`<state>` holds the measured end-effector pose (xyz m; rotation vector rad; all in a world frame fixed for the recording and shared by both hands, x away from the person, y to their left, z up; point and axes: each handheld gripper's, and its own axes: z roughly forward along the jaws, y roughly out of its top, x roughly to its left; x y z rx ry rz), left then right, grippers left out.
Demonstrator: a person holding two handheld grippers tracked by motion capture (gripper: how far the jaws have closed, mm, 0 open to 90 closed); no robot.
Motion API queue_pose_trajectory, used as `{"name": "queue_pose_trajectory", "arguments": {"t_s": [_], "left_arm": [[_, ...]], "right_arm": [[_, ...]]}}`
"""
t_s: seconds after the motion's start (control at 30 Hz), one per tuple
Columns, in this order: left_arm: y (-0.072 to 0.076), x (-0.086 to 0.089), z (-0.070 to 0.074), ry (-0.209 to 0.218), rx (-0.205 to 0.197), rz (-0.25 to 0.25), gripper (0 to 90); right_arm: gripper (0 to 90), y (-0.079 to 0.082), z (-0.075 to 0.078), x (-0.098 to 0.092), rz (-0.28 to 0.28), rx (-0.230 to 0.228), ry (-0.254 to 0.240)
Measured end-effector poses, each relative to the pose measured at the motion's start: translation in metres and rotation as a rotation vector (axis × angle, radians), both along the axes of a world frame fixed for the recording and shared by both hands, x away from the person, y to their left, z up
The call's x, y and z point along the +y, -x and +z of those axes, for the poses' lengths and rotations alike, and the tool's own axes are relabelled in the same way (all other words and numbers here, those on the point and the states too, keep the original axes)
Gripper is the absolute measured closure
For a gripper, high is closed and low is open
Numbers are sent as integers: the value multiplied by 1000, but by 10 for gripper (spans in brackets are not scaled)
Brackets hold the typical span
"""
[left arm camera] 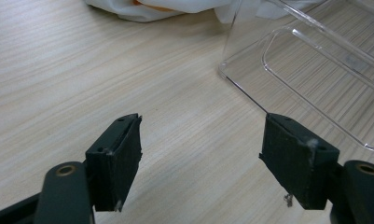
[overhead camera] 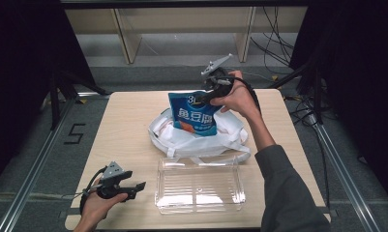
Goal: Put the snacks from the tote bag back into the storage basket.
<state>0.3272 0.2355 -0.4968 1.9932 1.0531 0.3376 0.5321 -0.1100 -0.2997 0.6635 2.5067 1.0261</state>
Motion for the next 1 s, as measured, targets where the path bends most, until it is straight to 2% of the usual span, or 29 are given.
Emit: {"name": "queue_pose_trajectory", "arguments": {"t_s": [0.03, 0.07, 0.1, 0.17, 0.2, 0.23, 0.3, 0.33, 0.4, 0.43, 0.47, 0.5, 0.57, 0.63, 0.73, 0.77, 0.8, 1.0], "left_arm": [[-1, 2, 1, -35, -11, -27, 282], [-1, 2, 1, -40, -15, -23, 282], [-1, 0, 0, -10, -12, -7, 282], [-1, 0, 0, -10, -16, -8, 282], [0, 0, 0, -6, -11, -5, 281], [0, 0, 0, 5, -2, 7, 282], [-1, 0, 0, -7, -10, -1, 282], [0, -1, 0, 6, -6, 7, 282], [-1, 1, 0, -12, -15, -11, 281], [0, -1, -1, 3, -6, 2, 281], [-1, 2, 1, -35, -10, -30, 280], [-1, 2, 1, -39, -9, -36, 280], [0, 0, 0, -7, -16, -16, 280], [0, 0, 0, -6, -18, -14, 280], [0, -1, 0, -7, -10, -16, 280], [0, -1, 0, -7, -10, -16, 280], [0, -1, 0, -6, -10, -16, 280], [0, -1, 0, -5, -11, -16, 280]], "right_arm": [[489, 0, 0, 0, 1, 4, 3], [497, 0, 0, 1, -8, 9, -2], [504, 0, -1, 1, -13, 14, -6], [525, 0, -1, 1, -11, 14, -5], [531, -2, 0, 1, 12, 0, 3], [539, -2, 1, 1, 15, 10, 5], [553, -3, 2, 2, 10, 10, 11], [566, -3, 3, 3, 13, 10, 19], [572, -4, 3, 4, 18, 8, 23], [580, -3, 3, 5, 15, 9, 20], [591, -4, 4, 7, 18, 9, 25], [597, -4, 4, 9, 18, 9, 29], [611, -5, 3, 11, 24, 22, 39], [618, -5, 3, 13, 27, 15, 41], [650, -6, 2, 17, 28, 35, 56], [664, -7, 2, 17, 38, 19, 62], [684, -6, 1, 18, 29, 37, 65], [733, -10, 0, 18, 36, 40, 86]]}}
